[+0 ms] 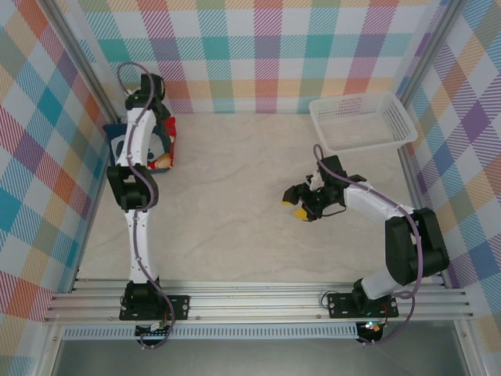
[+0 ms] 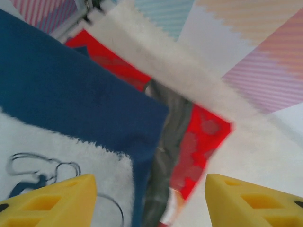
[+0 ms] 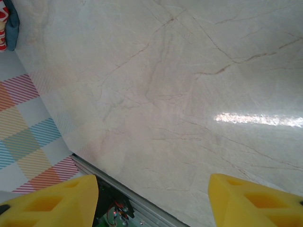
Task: Fold and stack the t-shirts
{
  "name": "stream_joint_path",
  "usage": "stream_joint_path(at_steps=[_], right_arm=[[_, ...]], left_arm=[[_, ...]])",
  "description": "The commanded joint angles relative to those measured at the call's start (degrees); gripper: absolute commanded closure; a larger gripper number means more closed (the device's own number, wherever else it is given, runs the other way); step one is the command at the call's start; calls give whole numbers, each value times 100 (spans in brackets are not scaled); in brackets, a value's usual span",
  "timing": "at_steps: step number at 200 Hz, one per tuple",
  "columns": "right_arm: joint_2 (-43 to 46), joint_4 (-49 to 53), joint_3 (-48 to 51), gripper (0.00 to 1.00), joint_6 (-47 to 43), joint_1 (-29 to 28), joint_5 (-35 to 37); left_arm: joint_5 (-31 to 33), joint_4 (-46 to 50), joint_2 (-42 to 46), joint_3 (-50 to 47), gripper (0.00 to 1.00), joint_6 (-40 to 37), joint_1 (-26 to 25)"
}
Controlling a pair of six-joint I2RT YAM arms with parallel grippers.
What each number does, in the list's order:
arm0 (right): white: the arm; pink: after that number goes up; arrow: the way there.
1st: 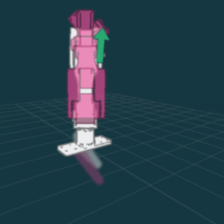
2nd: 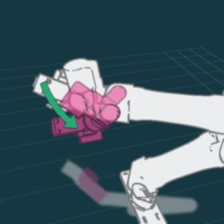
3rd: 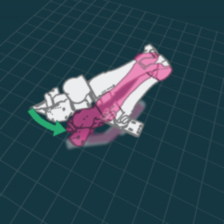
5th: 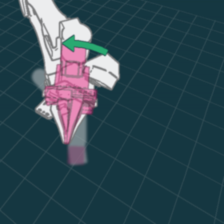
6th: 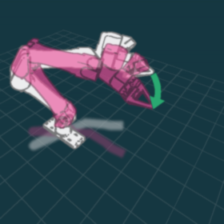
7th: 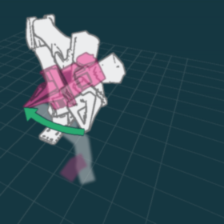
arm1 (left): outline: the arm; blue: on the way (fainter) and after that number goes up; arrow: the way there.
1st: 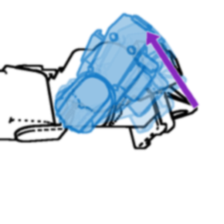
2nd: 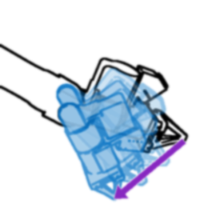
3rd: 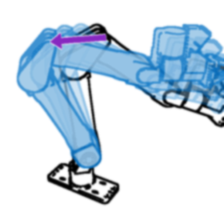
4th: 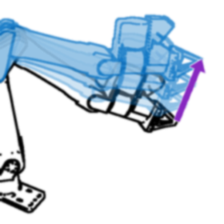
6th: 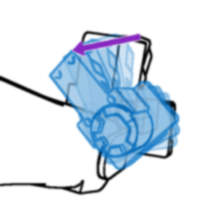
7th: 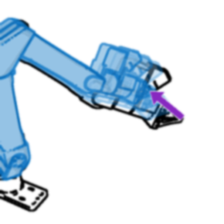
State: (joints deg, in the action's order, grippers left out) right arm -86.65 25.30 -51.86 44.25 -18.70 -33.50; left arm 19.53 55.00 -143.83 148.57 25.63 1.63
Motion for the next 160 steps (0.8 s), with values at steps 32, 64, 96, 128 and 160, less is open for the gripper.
stream_joint_path(at_steps=[32, 64, 96, 128, 160], right_arm=[[332, 20, 281, 37, 75, 37, 10], [274, -43, 265, 37, 84, 33, -16], [211, -42, 237, 37, 66, 34, -34], [184, -75, 249, 37, 81, 34, -33], [140, -113, 213, 37, 101, 38, -44]], left_arm=[[263, 89, -471, 19, 33, -1175, 10], [636, 148, -471, 22, 32, -1106, 19], [695, 428, -398, -2, 38, -628, 112], [593, 520, -286, -145, 41, -465, 213], [222, 605, -354, -127, 52, -369, 337]])
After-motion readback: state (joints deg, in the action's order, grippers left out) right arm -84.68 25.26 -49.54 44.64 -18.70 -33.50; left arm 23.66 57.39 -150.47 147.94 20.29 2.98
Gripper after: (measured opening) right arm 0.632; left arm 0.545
